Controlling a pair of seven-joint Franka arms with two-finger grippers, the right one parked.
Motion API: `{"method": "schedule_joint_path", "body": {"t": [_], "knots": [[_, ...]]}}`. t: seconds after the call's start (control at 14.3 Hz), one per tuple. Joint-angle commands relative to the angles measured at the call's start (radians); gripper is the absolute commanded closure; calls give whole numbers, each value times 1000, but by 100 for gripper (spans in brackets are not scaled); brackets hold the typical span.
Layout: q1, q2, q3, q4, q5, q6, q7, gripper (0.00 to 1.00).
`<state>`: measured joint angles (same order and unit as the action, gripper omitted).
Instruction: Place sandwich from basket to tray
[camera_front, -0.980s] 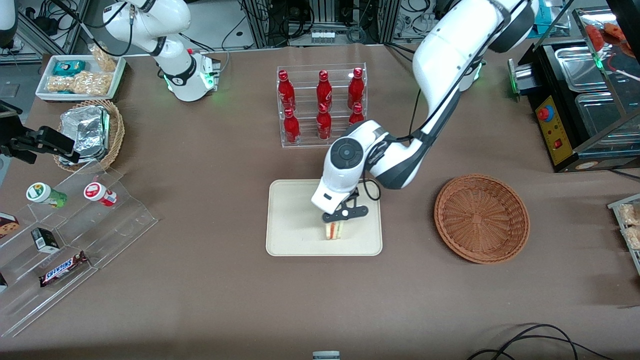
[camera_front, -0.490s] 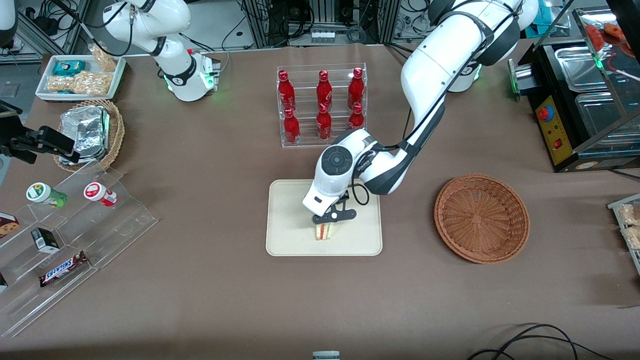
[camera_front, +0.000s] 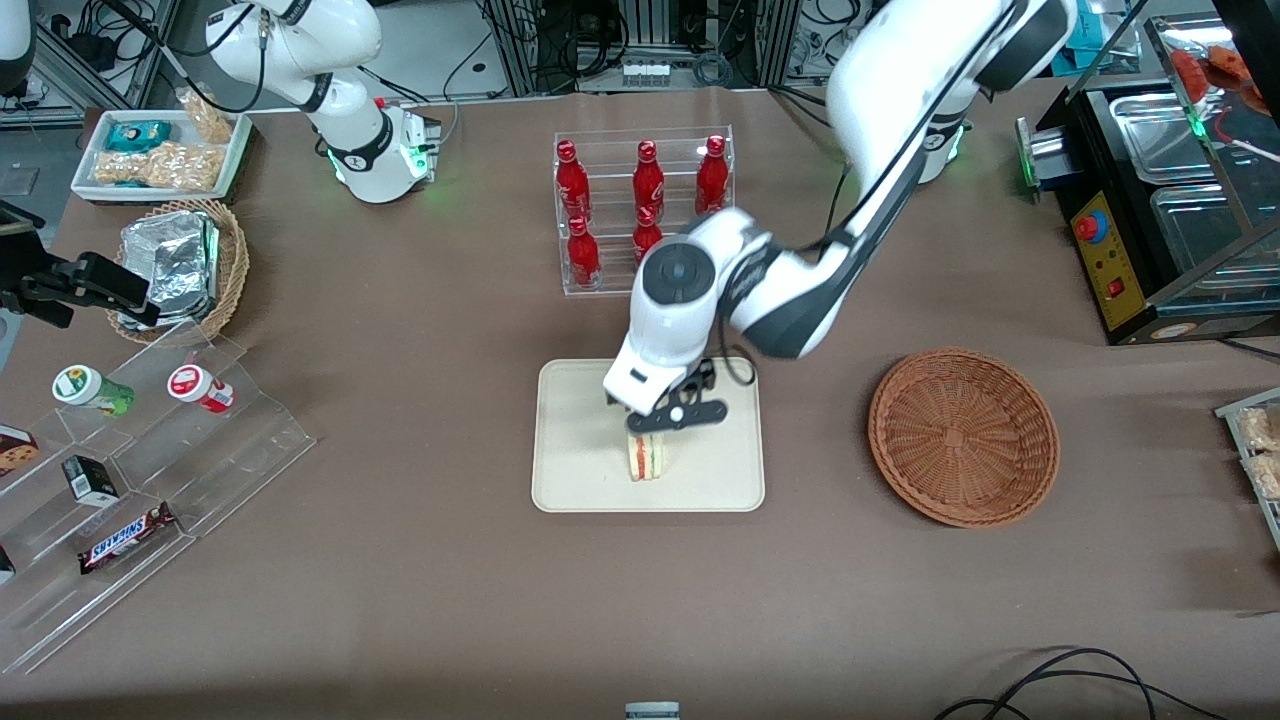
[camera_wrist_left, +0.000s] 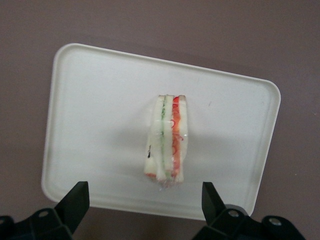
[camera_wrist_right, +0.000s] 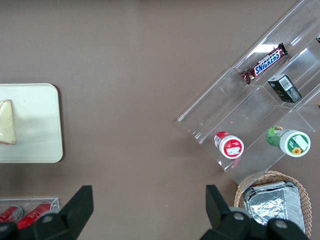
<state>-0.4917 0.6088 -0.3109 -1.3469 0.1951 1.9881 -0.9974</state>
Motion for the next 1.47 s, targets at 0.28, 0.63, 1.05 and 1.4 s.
{"method": "schedule_joint_path", "body": {"t": [0.28,0.63,1.05,1.4], "knots": [[-2,-243,188,-251,14,-54,-61,0],[117,-378,223,-411,-3,-55,159,0],[289,-556,225,-492,-106,-239,527,0],[468,-638,188,-462,-143,-356,727,0]]}}
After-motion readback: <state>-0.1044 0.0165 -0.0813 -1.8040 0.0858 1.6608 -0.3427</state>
